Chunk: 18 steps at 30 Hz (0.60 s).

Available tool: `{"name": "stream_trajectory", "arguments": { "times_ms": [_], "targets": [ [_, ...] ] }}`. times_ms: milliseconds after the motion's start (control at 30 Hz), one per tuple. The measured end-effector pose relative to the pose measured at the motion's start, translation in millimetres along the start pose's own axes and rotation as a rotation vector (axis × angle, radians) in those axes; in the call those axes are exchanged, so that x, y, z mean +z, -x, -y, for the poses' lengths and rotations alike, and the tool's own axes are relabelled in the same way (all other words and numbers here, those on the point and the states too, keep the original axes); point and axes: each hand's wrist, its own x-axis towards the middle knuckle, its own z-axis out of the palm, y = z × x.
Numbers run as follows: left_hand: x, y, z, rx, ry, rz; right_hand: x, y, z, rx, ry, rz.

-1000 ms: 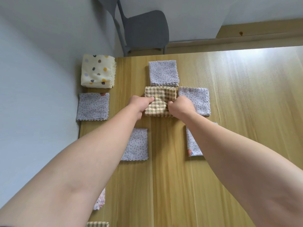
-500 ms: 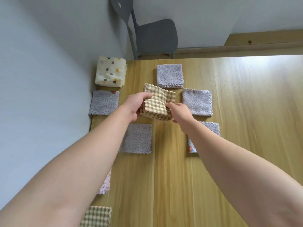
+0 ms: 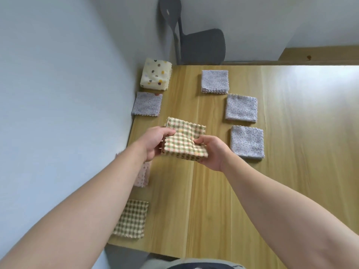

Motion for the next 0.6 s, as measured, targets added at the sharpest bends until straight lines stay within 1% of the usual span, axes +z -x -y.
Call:
{"name": "stream_trajectory", "arguments": {
  "times_ms": [200, 267, 400, 567, 600],
  "targets": [
    [-36, 51, 59, -0.027, -0.023, 0.072, 15, 48, -65, 0.041, 0.082, 0.018],
    [-52, 69, 83, -0.039, -0.02, 0.077, 24, 58, -91, 0.052, 0.101, -0.015],
    [-81, 93, 127, -0.067, -0.03, 0.032, 42, 66, -136, 0.061, 0.192, -0.08],
    [-110, 117, 172, -0.162, 0.055, 0.007, 62, 68, -180, 0.038, 0.25, -0.118],
    [-113, 120, 178, -0.166, 0.059, -0.017, 65, 67, -185, 0.031, 0.254, -0.125]
  ]
}}
